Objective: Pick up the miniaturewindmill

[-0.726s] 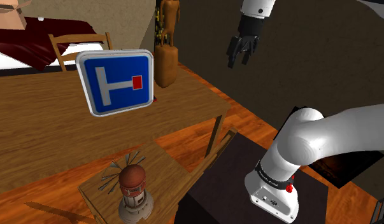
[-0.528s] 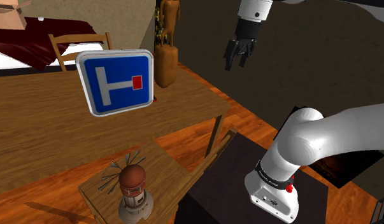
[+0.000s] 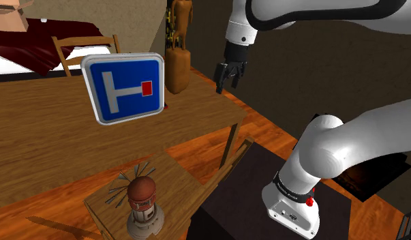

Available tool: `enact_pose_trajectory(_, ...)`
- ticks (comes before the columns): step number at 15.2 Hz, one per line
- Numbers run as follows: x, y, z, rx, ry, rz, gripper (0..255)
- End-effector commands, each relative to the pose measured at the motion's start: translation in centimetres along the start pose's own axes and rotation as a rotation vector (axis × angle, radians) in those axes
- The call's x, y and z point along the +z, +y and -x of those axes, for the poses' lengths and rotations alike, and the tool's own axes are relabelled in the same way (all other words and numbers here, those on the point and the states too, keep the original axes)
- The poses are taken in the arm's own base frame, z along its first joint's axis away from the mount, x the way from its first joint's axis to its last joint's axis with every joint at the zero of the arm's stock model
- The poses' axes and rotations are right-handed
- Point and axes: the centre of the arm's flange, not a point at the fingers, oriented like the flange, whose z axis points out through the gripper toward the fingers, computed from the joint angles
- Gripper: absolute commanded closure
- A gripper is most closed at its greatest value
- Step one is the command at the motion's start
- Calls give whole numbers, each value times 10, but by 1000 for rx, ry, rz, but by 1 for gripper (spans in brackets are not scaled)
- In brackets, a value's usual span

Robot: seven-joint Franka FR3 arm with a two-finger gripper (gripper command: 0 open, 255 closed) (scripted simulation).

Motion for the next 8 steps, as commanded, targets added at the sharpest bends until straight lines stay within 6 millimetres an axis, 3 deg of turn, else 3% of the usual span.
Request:
enact_pose_trajectory(1,16,-18,-11,-16,-2,-9,0)
enact_pose_trajectory(8,75,-78,-43,-74,-11,-38,0)
